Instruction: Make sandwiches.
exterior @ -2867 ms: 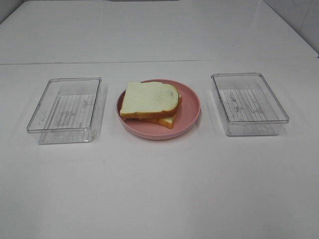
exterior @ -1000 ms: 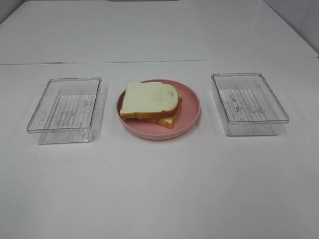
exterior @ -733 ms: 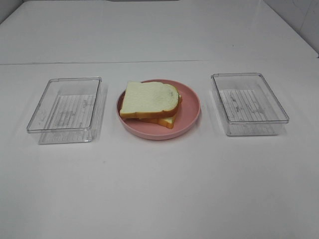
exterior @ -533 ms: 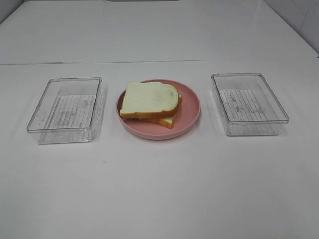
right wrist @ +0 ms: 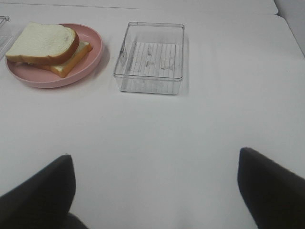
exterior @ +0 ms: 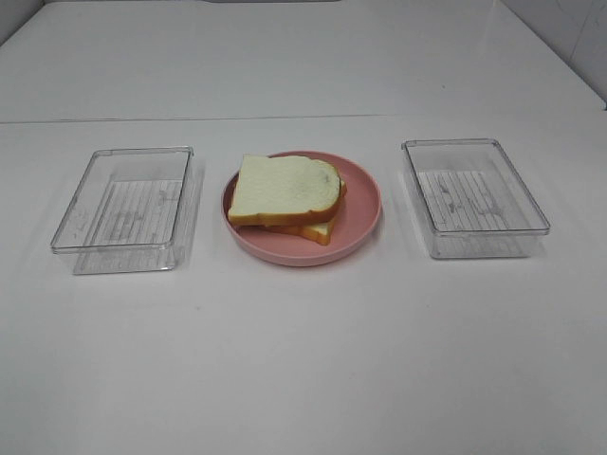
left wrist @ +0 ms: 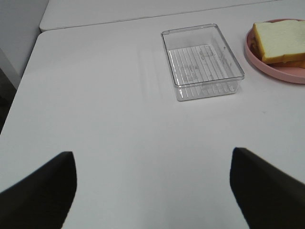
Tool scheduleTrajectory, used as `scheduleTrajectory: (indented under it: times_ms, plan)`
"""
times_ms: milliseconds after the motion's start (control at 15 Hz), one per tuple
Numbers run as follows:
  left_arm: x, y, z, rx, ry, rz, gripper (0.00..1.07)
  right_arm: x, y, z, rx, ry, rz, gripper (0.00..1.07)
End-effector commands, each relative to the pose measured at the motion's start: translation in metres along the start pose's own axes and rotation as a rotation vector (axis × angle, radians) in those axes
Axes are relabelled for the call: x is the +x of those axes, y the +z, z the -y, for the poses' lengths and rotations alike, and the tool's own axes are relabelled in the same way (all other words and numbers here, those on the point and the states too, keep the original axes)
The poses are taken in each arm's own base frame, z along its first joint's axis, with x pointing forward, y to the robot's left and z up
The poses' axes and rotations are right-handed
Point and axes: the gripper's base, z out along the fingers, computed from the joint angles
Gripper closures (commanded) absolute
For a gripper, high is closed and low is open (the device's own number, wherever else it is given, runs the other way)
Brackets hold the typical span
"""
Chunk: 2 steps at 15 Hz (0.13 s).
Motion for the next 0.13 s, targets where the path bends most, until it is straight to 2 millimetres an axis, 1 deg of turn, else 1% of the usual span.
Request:
scheduleTrajectory:
  times_ms: [67, 133]
  plan:
    - [0.0015, -0.0015, 0.0004, -0.001, -0.009, 0.023, 0.24, 0.0009, -0.0010, -0.0004, 0.003, -0.007, 0.017, 0.20]
    - [0.0015, -0.0015, 0.0004, -0.001, -0.009, 0.023, 0.24, 0.0009, -0.0010, -0.0004, 0.003, -0.007, 0.017, 0.20]
